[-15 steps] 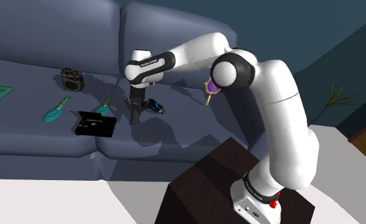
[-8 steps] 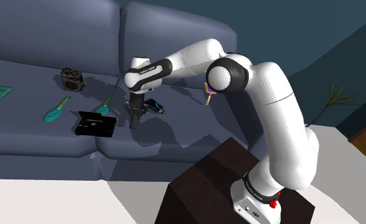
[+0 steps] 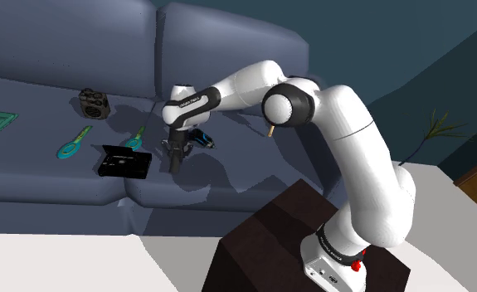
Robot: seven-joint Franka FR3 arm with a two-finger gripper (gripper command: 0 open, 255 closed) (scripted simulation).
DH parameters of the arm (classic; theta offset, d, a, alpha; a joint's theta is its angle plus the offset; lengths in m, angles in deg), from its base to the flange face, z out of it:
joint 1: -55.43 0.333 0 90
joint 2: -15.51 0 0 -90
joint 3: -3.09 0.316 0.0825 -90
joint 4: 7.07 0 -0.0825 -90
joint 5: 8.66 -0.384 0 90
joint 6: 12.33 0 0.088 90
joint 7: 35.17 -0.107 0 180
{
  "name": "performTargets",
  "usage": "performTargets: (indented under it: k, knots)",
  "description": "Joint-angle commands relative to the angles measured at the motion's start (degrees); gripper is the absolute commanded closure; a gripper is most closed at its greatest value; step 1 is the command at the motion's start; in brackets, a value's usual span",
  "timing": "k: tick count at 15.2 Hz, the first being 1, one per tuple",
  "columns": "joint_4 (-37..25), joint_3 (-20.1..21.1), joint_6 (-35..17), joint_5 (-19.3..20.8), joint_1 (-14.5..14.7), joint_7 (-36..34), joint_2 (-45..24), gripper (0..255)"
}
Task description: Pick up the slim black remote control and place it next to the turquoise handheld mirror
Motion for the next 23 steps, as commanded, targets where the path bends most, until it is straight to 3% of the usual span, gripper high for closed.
performTargets:
  k: [1, 9, 10, 15, 19, 23]
  knots:
    - [-0.93, -0.03, -0.58, 0.02, 0.01, 0.15, -1.49, 255]
    - [-1.21, -0.04, -0.84, 0.03, 0.03, 0.2, -2.03, 255]
    - [-1.21, -0.04, -0.84, 0.03, 0.03, 0.2, -2.03, 0]
    - [-1.21, -0.04, -0.84, 0.03, 0.03, 0.2, -2.03, 0]
    - [-1.08, -0.15, 3.53, 0.13, -0.67, 0.15, 2.4, 0]
    - [-1.08, -0.15, 3.53, 0.13, -0.67, 0.15, 2.4, 0]
